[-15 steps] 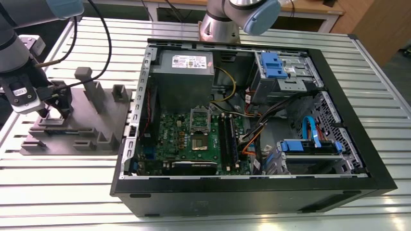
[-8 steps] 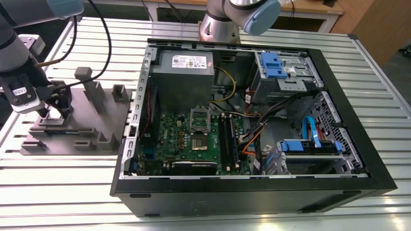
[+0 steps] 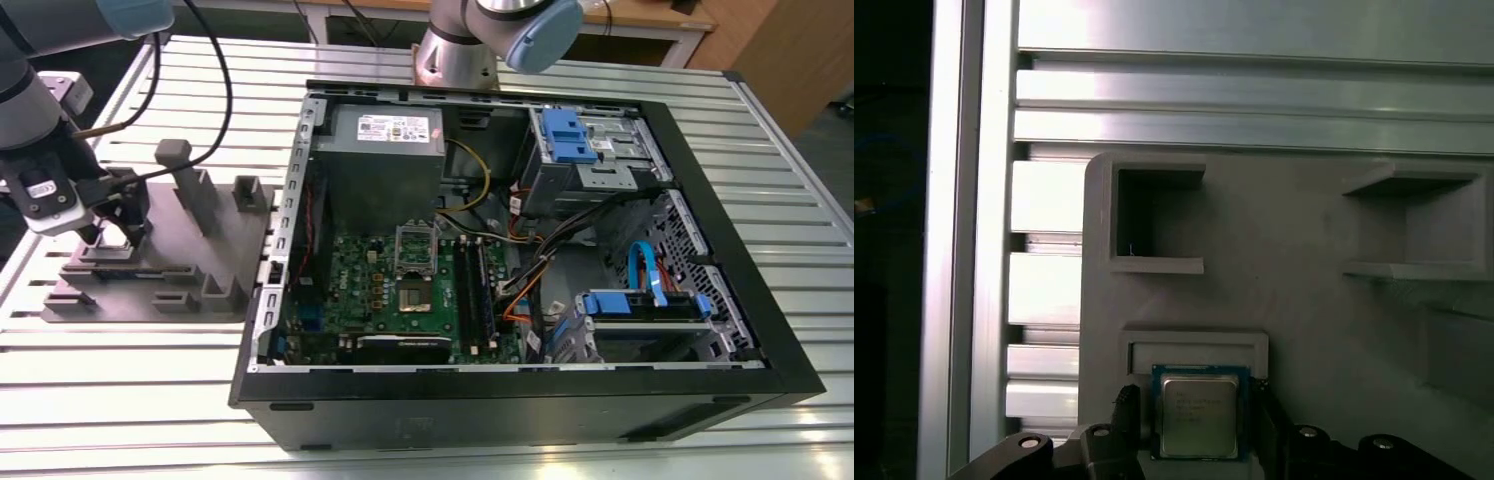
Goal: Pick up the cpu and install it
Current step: 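Pick up the cpu and move it towards the insertion slot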
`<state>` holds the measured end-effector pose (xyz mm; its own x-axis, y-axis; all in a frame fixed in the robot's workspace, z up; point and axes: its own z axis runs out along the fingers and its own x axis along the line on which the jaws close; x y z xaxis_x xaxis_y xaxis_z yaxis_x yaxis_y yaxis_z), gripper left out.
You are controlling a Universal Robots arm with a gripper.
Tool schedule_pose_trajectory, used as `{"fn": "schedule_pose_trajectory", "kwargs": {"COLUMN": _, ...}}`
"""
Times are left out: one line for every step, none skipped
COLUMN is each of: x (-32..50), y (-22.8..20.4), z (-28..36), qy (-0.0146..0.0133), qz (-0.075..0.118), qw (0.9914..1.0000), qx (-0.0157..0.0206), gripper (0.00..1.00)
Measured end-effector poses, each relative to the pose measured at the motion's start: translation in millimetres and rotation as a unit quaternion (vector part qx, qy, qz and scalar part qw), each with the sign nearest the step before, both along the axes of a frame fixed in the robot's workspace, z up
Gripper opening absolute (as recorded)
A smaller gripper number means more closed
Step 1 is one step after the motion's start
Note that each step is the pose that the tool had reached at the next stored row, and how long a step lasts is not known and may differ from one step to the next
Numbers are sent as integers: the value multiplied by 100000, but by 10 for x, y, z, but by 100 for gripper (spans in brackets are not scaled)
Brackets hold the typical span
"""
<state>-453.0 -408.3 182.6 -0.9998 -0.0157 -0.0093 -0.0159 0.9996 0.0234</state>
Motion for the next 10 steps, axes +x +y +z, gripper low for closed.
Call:
{"fn": "schedule_pose_trajectory", "kwargs": {"x": 0, "y": 0, "z": 0, "qy": 1, "qz": 284, "qw": 100000, "qx": 0, "gripper": 56}}
{"fn": "schedule_pose_trajectory", "kwargs": {"x": 0, "y": 0, "z": 0, "qy": 3, "qz": 496, "qw": 99999, "qx": -3, "gripper": 56}}
{"fn": "schedule_pose_trajectory", "kwargs": {"x": 0, "y": 0, "z": 0, "qy": 5, "qz": 658, "qw": 99998, "qx": -3, "gripper": 56}}
{"fn": "schedule_pose_trajectory", "kwargs": {"x": 0, "y": 0, "z": 0, "qy": 7, "qz": 720, "qw": 99997, "qx": -4, "gripper": 56}}
{"fn": "schedule_pose_trajectory", "kwargs": {"x": 0, "y": 0, "z": 0, "qy": 7, "qz": 730, "qw": 99997, "qx": -3, "gripper": 56}}
{"fn": "schedule_pose_trajectory", "kwargs": {"x": 0, "y": 0, "z": -4, "qy": 4, "qz": 738, "qw": 99997, "qx": -1, "gripper": 56}}
{"fn": "schedule_pose_trajectory", "kwargs": {"x": 0, "y": 0, "z": 2, "qy": -2, "qz": 779, "qw": 99997, "qx": 2, "gripper": 56}}
{"fn": "schedule_pose_trajectory", "kwargs": {"x": 0, "y": 0, "z": 2, "qy": 0, "qz": 782, "qw": 99997, "qx": 1, "gripper": 56}}
{"fn": "schedule_pose_trajectory", "kwargs": {"x": 0, "y": 0, "z": 2, "qy": 3, "qz": 783, "qw": 99997, "qx": 1, "gripper": 56}}
{"fn": "schedule_pose_trajectory", "kwargs": {"x": 0, "y": 0, "z": 2, "qy": 3, "qz": 782, "qw": 99997, "qx": -1, "gripper": 56}}
